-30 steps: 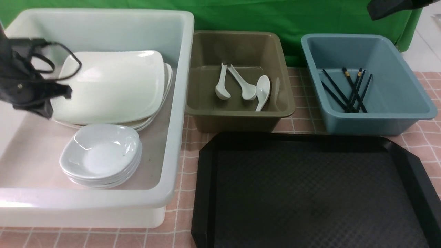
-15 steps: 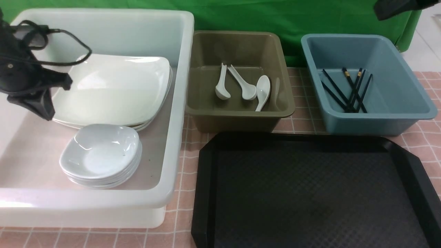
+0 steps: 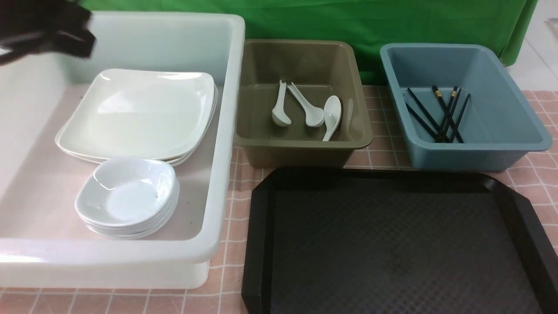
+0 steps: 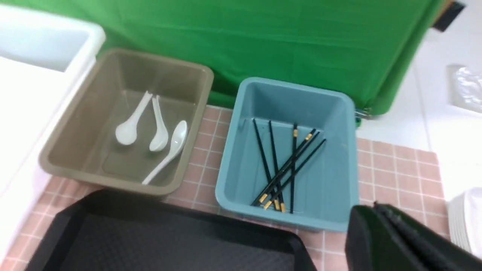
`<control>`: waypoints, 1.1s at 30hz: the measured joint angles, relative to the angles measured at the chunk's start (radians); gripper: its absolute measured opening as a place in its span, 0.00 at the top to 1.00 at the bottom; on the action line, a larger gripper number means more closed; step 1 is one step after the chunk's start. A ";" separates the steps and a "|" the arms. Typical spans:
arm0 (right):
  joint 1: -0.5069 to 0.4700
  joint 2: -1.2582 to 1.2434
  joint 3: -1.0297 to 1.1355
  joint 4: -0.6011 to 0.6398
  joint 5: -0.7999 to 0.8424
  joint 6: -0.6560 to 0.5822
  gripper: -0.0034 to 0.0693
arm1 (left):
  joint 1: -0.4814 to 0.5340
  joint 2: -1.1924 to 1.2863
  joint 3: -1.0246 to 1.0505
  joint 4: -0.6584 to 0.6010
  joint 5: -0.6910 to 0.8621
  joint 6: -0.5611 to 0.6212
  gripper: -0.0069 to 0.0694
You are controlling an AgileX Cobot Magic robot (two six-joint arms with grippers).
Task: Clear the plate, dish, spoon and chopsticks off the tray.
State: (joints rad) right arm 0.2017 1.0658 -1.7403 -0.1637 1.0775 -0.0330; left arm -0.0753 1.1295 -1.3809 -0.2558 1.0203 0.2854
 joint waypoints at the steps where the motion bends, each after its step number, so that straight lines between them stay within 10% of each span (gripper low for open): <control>1: 0.000 -0.070 0.075 -0.003 -0.046 0.010 0.91 | 0.000 -0.060 0.036 -0.006 -0.031 0.001 0.91; 18: 0.000 -1.055 1.277 -0.007 -1.084 0.156 0.87 | 0.000 -0.885 0.889 -0.030 -0.539 -0.185 0.91; 33: 0.000 -1.054 1.319 -0.007 -1.122 0.156 0.70 | 0.000 -0.921 0.950 -0.061 -0.650 -0.197 0.91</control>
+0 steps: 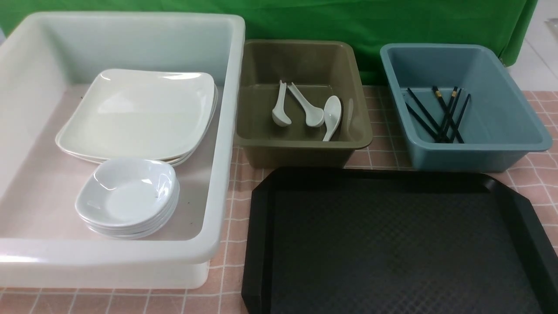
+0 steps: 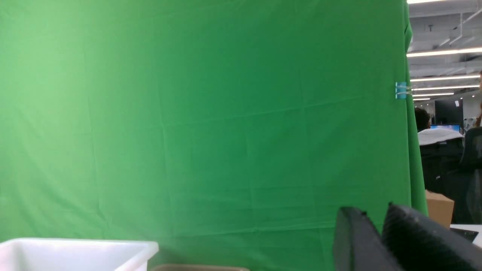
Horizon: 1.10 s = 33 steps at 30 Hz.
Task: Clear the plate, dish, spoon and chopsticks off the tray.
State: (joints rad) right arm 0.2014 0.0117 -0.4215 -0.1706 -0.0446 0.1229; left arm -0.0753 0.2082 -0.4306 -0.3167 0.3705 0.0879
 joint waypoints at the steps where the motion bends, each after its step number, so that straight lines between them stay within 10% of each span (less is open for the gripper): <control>1: 0.000 0.000 0.000 0.000 0.001 0.000 0.69 | 0.000 0.000 0.000 0.002 0.000 0.000 0.91; 18: 0.000 0.000 0.000 0.001 0.004 0.004 0.64 | 0.001 -0.003 0.004 0.113 -0.004 -0.024 0.91; 33: 0.000 0.000 0.000 0.001 0.007 0.004 0.62 | 0.160 -0.208 0.434 0.275 -0.230 -0.039 0.91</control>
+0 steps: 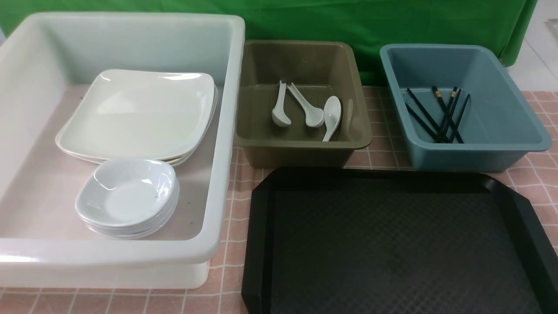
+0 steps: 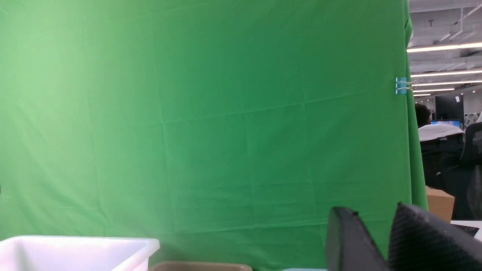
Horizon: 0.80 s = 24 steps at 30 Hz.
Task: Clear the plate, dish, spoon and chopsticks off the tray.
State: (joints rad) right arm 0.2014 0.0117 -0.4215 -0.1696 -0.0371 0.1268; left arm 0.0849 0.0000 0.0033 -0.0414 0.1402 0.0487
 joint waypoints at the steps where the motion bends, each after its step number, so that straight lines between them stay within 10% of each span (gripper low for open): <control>1: 0.000 0.000 0.000 0.000 0.001 0.000 0.62 | 0.000 0.000 0.002 0.010 0.047 0.002 0.91; 24: 0.000 0.000 0.000 0.000 0.001 0.000 0.62 | 0.000 0.000 0.003 0.014 0.075 0.033 0.91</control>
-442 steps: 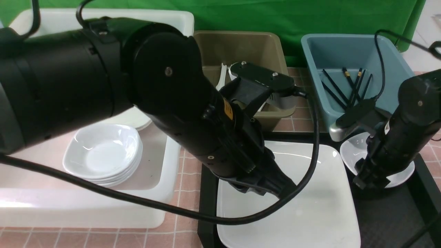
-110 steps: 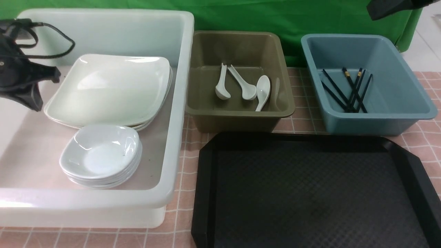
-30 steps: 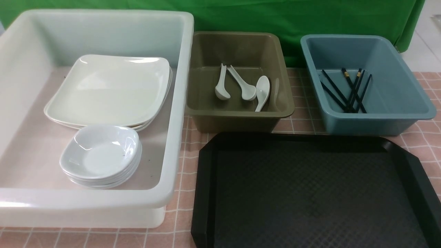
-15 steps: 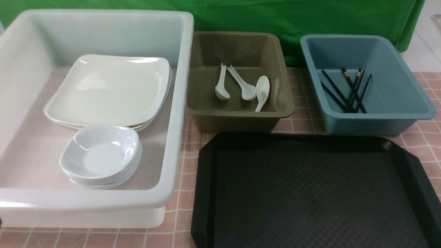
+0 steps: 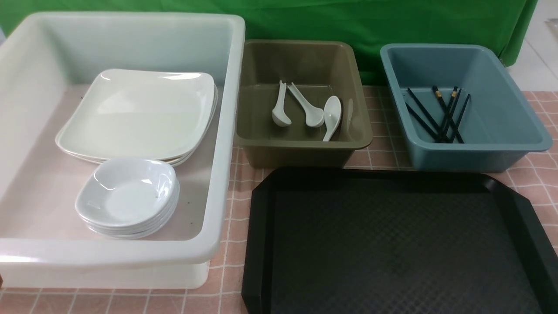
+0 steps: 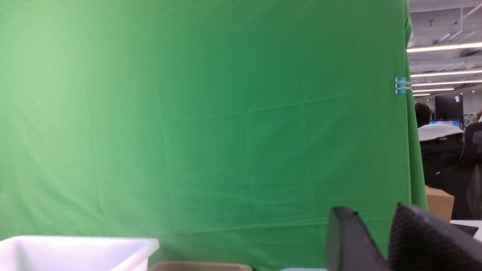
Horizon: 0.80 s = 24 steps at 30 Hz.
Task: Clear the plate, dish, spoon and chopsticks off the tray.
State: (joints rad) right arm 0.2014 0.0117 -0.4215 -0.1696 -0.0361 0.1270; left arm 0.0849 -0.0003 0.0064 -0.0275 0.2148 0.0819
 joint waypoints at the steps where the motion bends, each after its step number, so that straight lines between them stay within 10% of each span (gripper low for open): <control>1: 0.000 0.000 0.000 0.000 0.000 0.000 0.62 | 0.000 0.000 0.000 0.000 0.000 0.000 0.91; 24: 0.000 0.017 0.121 0.005 0.126 -0.001 0.62 | 0.000 0.000 0.000 0.001 0.000 0.000 0.90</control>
State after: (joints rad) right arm 0.2014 0.0287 -0.3003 -0.1642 0.0902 0.1258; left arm 0.0849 -0.0003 0.0064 -0.0261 0.2148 0.0819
